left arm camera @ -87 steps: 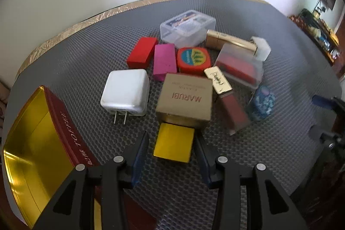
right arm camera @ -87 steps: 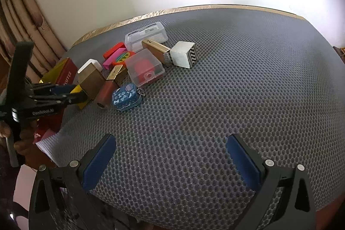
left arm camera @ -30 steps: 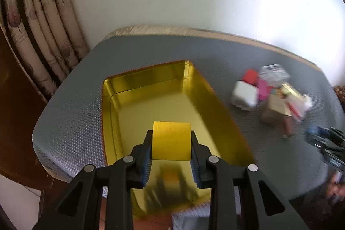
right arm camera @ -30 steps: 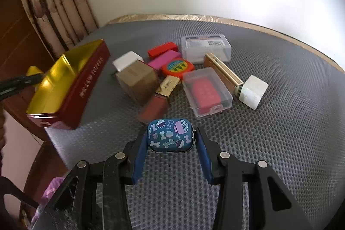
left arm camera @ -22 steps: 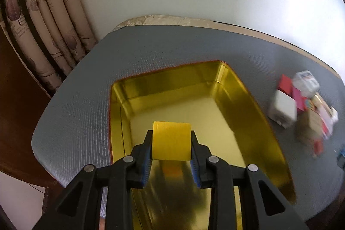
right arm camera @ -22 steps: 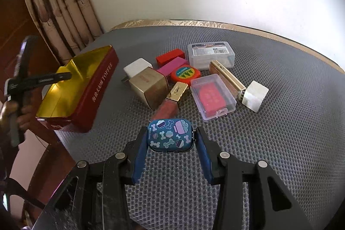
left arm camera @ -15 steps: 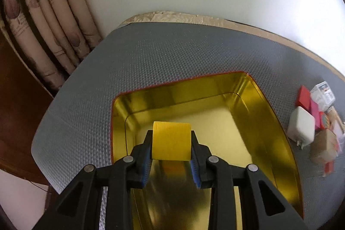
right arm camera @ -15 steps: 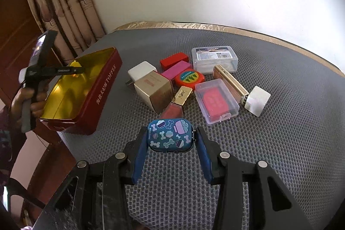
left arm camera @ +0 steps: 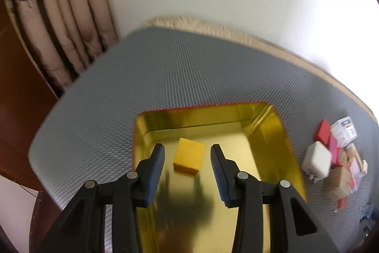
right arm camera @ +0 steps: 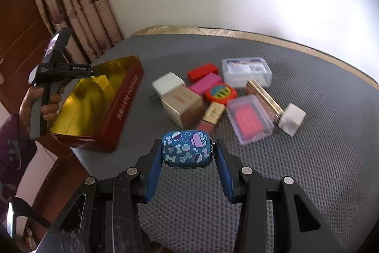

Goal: Organize rigid objects
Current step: 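Drop the yellow cube into the tin with the left gripper while the right gripper grasps the blue patterned case, then lower the blue patterned case into the tin and open the right gripper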

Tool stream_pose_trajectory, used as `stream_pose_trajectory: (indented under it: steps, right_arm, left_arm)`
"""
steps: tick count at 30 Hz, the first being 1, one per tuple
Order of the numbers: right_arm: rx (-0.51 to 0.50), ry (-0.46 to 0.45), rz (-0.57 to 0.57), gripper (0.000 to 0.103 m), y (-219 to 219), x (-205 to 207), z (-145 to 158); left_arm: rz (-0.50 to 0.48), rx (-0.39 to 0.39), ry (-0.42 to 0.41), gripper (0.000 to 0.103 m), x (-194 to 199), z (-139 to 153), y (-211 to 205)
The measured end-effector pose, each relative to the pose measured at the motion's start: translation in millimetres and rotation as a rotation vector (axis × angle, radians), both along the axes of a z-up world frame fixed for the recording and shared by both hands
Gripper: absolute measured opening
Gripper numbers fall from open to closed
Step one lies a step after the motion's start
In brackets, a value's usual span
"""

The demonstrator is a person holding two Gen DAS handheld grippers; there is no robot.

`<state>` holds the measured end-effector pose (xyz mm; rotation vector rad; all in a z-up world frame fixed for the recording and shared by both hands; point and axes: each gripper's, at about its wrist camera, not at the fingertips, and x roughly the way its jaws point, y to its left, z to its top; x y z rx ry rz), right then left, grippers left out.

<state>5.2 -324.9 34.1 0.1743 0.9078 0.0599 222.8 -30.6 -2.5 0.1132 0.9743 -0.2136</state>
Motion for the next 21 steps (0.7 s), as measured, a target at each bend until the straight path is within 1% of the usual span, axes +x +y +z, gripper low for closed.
stream_pose_trajectory:
  steps: [2, 4, 7, 8, 10, 13, 16, 21]
  right_arm:
    - [0.002, -0.014, 0.022, 0.041, 8.8, 5.9, 7.9]
    - [0.004, -0.028, 0.046, 0.041, 19.2, 12.5, 15.0]
    - [0.014, -0.049, 0.104, 0.041, 43.4, 29.0, 25.7]
    - [0.025, -0.054, 0.128, 0.041, 53.3, 36.7, 28.6]
    - [0.038, -0.057, 0.161, 0.041, 70.4, 50.2, 31.9]
    - [0.062, -0.044, 0.21, 0.041, 97.1, 77.1, 33.1]
    - [0.072, -0.02, 0.255, 0.041, 120.5, 104.7, 28.7]
    - [0.041, 0.037, 0.293, 0.041, 149.2, 149.5, 14.5]
  left_arm:
    - [0.016, 0.009, -0.063, 0.041, -24.9, 18.0, 4.5]
    - [0.025, 0.025, -0.105, 0.041, -53.4, 33.9, 8.7]
    - [0.043, 0.05, -0.129, 0.041, -88.4, 48.3, 18.1]
    - [0.046, 0.045, -0.129, 0.043, -98.2, 50.9, 21.9]
    - [0.043, 0.048, -0.111, 0.047, -112.1, 51.2, 27.5]
    - [0.035, 0.068, -0.096, 0.047, -126.9, 47.3, 27.0]
    - [0.027, 0.093, -0.089, 0.047, -130.6, 41.2, 27.1]
    - [0.023, 0.126, -0.071, 0.047, -127.5, 28.6, 26.5]
